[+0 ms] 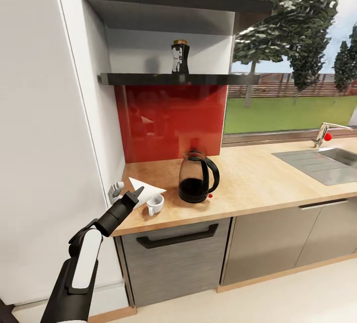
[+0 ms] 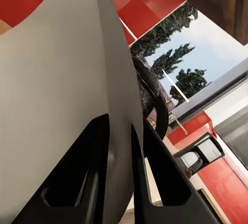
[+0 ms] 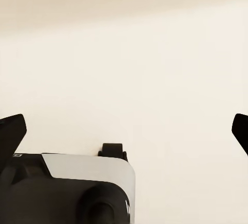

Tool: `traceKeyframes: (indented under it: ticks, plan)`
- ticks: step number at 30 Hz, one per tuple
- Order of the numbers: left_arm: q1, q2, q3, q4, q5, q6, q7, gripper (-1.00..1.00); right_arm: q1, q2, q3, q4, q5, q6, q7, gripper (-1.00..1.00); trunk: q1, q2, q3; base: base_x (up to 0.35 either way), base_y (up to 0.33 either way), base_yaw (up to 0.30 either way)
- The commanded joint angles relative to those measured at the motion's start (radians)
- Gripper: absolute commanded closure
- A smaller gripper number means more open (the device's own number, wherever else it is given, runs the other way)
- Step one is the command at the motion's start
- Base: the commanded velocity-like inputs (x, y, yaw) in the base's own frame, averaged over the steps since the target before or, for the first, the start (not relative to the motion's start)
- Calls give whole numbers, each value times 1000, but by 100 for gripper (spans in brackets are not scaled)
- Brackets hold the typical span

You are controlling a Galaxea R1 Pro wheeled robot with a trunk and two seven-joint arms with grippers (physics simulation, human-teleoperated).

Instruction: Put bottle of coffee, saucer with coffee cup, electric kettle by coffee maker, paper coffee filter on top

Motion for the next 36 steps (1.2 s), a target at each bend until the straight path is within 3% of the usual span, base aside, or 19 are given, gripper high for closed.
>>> traceKeyframes:
  ticks: [1,18,36]
  plan:
    - [-1,-1,3,0,2,7,-1,100,-1,0,0,1,3,-3,0,-100,0,-1,-1,0,0,0]
    - [-1,-1,3,0,2,7,-1,100,-1,0,0,1,3,-3,-1,-100,0,-1,-1,0,0,-27]
    - [-1,-1,3,0,2,7,-1,100,-1,0,0,1,3,-3,0,-100,0,-1,-1,-25,0,-236]
